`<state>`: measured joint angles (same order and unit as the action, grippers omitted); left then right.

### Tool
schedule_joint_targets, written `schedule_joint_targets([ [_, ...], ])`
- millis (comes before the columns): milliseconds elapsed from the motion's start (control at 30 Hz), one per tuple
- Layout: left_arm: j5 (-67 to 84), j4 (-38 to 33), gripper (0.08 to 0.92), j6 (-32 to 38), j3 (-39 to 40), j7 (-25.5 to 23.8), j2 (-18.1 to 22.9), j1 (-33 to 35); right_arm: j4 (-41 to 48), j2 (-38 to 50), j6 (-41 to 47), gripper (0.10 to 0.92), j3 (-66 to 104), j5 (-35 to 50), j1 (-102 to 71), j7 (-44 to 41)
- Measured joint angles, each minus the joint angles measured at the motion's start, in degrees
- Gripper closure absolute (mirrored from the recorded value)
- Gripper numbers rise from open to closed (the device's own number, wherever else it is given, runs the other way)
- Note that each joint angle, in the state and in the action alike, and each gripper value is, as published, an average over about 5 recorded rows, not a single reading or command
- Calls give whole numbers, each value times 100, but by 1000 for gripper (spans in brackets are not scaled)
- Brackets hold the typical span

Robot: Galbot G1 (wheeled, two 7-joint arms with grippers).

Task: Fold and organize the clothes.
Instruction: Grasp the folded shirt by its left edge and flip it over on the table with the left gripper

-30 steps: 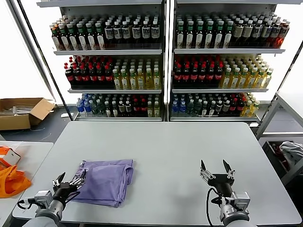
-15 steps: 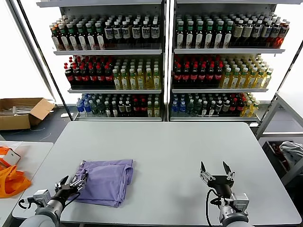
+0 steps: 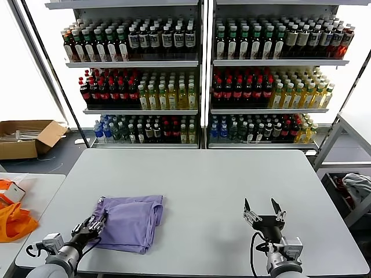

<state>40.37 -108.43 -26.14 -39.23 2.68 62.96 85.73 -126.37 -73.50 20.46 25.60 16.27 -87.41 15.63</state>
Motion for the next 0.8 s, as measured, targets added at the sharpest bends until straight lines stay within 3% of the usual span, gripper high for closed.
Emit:
schedule_joint_targets([
  [467,-32,-153,880,-38,-65,91,13,45,20,15,-20,203,-28,-14,13,-4],
  [800,-49,-101,890,43,-600,188,-252,64,19,58,-18,203,-27,12,34,2],
])
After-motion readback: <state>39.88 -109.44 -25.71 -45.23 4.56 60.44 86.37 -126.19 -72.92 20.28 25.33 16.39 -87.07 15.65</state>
